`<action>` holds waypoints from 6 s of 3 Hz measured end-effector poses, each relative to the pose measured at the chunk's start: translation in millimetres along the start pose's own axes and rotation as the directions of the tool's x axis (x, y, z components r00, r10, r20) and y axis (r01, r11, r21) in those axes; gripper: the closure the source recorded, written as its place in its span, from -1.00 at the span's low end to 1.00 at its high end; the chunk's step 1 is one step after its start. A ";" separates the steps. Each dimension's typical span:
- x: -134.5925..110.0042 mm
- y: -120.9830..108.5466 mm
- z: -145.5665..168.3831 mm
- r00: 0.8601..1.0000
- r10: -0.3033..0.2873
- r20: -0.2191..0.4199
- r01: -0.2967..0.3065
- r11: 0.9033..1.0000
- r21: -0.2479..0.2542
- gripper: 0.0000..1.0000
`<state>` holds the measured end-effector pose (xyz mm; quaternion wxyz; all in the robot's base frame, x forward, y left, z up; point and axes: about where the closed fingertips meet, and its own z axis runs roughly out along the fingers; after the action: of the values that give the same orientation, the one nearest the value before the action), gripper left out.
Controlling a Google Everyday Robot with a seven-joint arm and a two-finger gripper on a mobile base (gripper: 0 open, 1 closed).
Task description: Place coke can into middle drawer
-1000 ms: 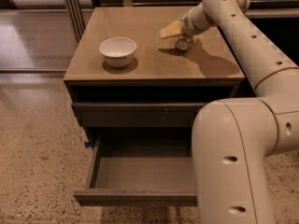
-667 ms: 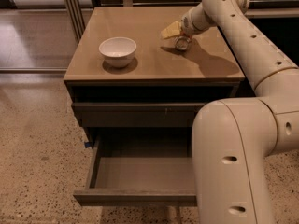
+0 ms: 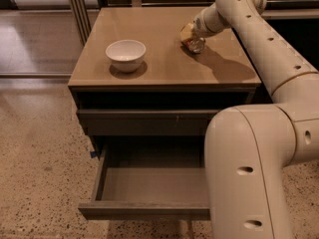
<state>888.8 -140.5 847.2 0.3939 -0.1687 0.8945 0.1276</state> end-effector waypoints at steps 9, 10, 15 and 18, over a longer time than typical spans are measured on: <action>70.4 145.4 -152.4 0.962 -0.181 0.203 0.272 0.637 -0.721 1.00; 63.0 159.6 -190.9 0.927 -0.235 0.293 0.373 0.670 -0.642 1.00; 233.7 131.1 -145.7 0.944 0.103 0.313 0.070 0.866 -0.496 1.00; 281.8 139.3 -116.6 0.922 0.187 0.338 -0.023 0.900 -0.436 1.00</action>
Offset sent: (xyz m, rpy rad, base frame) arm -0.0301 0.0252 0.0416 0.0184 -0.1041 0.2386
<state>577.3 -112.5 726.4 0.5023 -0.1734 0.7622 0.3697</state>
